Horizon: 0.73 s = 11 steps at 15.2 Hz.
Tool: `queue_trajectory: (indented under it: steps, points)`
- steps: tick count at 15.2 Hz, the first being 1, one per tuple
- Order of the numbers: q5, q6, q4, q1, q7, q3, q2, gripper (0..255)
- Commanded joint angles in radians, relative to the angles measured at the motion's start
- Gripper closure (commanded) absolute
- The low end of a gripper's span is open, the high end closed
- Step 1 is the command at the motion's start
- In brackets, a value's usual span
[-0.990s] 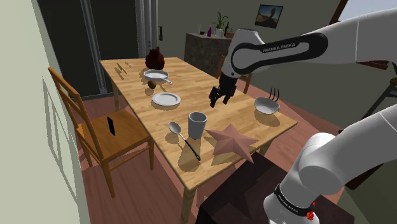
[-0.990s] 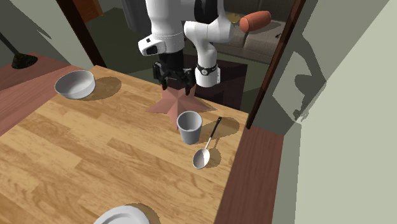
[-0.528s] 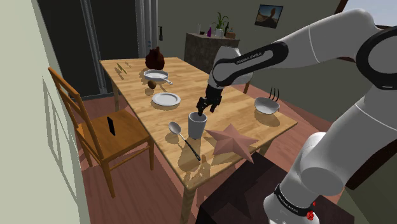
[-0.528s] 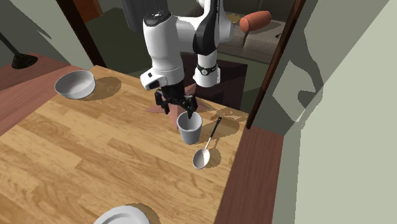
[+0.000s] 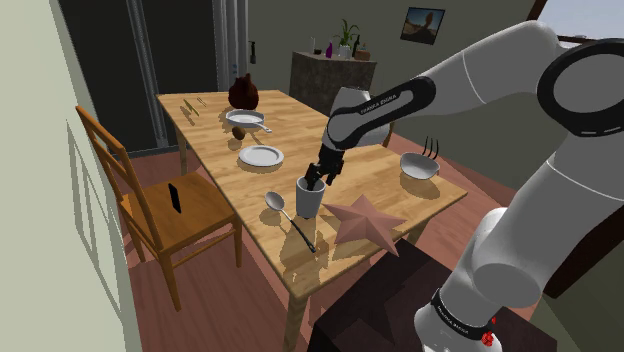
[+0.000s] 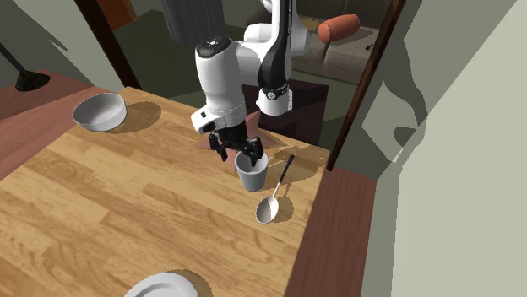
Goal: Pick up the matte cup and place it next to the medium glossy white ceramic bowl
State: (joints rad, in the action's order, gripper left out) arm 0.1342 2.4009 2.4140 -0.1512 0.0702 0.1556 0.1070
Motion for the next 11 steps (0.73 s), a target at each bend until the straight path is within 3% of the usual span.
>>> queue_trajectory:
  steps: [1,6,7,11]
  points:
    - [0.002,0.008,0.002,-0.001,0.001,0.000,-0.006,0]
    - [0.002,0.008,0.002,-0.001,0.001,0.000,-0.005,0]
    - [0.002,0.008,0.002,-0.001,0.001,0.000,-0.005,255]
    - [0.002,0.008,0.002,-0.001,0.001,0.000,-0.005,255]
